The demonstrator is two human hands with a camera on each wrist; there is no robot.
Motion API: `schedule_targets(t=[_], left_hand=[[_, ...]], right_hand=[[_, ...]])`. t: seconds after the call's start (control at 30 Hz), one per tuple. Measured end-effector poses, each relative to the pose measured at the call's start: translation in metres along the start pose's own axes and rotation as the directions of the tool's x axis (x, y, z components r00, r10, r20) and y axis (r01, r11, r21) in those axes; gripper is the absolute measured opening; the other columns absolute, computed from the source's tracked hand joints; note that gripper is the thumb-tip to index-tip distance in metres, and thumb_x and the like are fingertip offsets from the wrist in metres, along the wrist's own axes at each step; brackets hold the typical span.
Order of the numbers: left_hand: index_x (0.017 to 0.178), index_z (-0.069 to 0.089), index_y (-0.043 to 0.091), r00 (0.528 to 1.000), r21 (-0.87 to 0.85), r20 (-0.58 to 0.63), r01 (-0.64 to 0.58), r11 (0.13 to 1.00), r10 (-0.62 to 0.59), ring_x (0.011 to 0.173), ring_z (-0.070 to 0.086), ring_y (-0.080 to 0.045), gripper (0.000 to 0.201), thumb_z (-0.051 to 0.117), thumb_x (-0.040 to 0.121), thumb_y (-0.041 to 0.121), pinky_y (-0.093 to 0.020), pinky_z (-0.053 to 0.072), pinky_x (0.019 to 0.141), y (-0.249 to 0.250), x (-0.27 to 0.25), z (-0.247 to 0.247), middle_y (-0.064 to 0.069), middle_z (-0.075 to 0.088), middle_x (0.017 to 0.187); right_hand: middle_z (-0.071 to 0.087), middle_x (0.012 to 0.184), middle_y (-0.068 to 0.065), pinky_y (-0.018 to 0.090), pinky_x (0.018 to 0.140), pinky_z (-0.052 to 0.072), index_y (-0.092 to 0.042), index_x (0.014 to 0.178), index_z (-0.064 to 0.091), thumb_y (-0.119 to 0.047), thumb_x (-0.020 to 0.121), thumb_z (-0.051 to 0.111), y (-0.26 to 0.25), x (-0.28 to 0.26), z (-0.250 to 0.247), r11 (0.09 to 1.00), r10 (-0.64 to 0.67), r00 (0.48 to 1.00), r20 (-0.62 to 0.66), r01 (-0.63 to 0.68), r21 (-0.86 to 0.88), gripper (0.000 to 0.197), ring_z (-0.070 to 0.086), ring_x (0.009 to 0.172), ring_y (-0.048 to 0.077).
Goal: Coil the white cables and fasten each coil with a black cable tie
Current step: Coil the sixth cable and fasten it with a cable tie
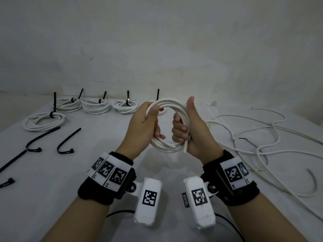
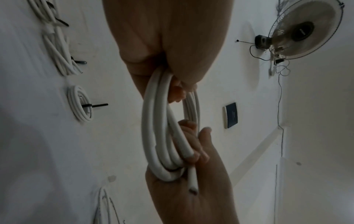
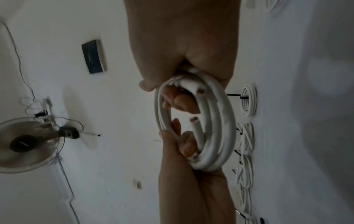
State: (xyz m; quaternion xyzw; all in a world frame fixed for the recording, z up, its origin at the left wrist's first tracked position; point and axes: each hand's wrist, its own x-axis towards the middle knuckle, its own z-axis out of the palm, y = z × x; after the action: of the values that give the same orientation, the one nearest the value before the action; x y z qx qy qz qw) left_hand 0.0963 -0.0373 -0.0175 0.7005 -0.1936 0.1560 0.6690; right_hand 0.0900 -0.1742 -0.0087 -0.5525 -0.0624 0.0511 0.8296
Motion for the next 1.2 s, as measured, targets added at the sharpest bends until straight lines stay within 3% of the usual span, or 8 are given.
schedule_targets(t=[0.37,0.57,0.63,0.77,0.87,0.97,1.1,1.2], left_hand=[[0.098,0.06,0.015,0.964,-0.01,0.169,0.211,0.977,-0.207,0.051,0.059,-0.013,0.03,0.037,0.101,0.033,-0.035,0.05,0.06,0.001,-0.001,-0.006,0.002,0.052,0.061],[0.095,0.062,0.012,0.907,0.225,-0.109,0.421,0.879,-0.407,0.068,0.056,-0.013,0.03,0.043,0.099,0.035,-0.021,0.042,0.063,-0.005,0.019,-0.079,-0.004,0.056,0.08],[0.09,0.062,0.007,0.891,0.455,-0.245,0.454,0.766,-0.382,0.073,0.06,-0.021,0.025,0.05,0.096,0.028,-0.028,0.045,0.064,-0.014,0.027,-0.121,-0.011,0.059,0.084],[0.095,0.065,-0.001,0.831,0.828,-0.372,0.498,0.255,-0.414,0.1,0.06,-0.032,0.031,0.057,0.092,0.029,-0.032,0.043,0.08,-0.033,0.027,-0.184,-0.018,0.065,0.103],[0.099,0.059,0.002,0.763,0.862,-0.427,0.505,0.035,-0.485,0.086,0.055,-0.027,0.033,0.064,0.087,0.032,-0.028,0.042,0.072,-0.049,0.019,-0.207,-0.014,0.062,0.104],[0.078,0.054,0.015,0.744,0.887,-0.43,0.455,-0.084,-0.511,0.085,0.057,-0.023,0.023,0.069,0.082,0.033,-0.032,0.051,0.079,-0.061,0.015,-0.213,-0.01,0.064,0.109],[0.119,0.058,0.001,0.73,0.878,-0.449,0.468,-0.102,-0.515,0.11,0.058,-0.029,0.033,0.061,0.089,0.016,-0.035,0.047,0.094,-0.066,0.018,-0.21,-0.014,0.061,0.118],[0.091,0.061,0.004,0.749,0.865,-0.399,0.499,0.053,-0.528,0.076,0.057,-0.02,0.012,0.062,0.087,0.015,-0.034,0.054,0.084,-0.06,0.024,-0.205,-0.006,0.065,0.085]], right_hand=[[0.023,0.039,-0.005,0.015,0.031,0.017,-0.015,0.056,0.036,-0.057,0.096,0.035,0.007,-0.002,-0.01,0.989,0.069,0.995,-0.07,-0.059,0.139,0.058,0.018,0.027,0.006],[0.023,0.038,-0.005,0.013,0.031,0.015,-0.015,0.056,0.036,-0.057,0.095,0.034,0.013,0.0,-0.011,0.977,0.102,0.994,-0.04,-0.092,0.193,0.058,0.018,0.026,0.006],[0.023,0.038,-0.005,0.014,0.03,0.015,-0.015,0.057,0.036,-0.058,0.095,0.033,0.014,0.0,-0.009,0.977,0.102,0.994,-0.027,-0.094,0.193,0.057,0.018,0.026,0.005],[0.023,0.038,-0.005,0.013,0.03,0.016,-0.015,0.058,0.037,-0.057,0.095,0.034,0.016,-0.002,-0.006,0.977,0.095,0.996,-0.004,-0.092,0.193,0.057,0.018,0.026,0.005],[0.023,0.038,-0.005,0.012,0.03,0.016,-0.015,0.054,0.039,-0.058,0.094,0.035,0.015,-0.002,-0.006,0.978,0.09,0.996,0.001,-0.088,0.191,0.058,0.018,0.025,0.005],[0.022,0.039,-0.005,0.012,0.03,0.016,-0.016,0.053,0.04,-0.059,0.093,0.036,0.014,-0.001,-0.006,0.979,0.088,0.996,0.003,-0.087,0.182,0.059,0.018,0.025,0.005],[0.023,0.039,-0.005,0.013,0.03,0.015,-0.016,0.052,0.041,-0.058,0.093,0.036,0.012,-0.001,-0.008,0.979,0.086,0.996,-0.008,-0.083,0.185,0.06,0.018,0.025,0.005],[0.023,0.038,-0.005,0.012,0.031,0.015,-0.015,0.053,0.04,-0.058,0.094,0.036,0.011,-0.001,-0.009,0.98,0.08,0.997,-0.021,-0.075,0.187,0.06,0.018,0.025,0.005]])
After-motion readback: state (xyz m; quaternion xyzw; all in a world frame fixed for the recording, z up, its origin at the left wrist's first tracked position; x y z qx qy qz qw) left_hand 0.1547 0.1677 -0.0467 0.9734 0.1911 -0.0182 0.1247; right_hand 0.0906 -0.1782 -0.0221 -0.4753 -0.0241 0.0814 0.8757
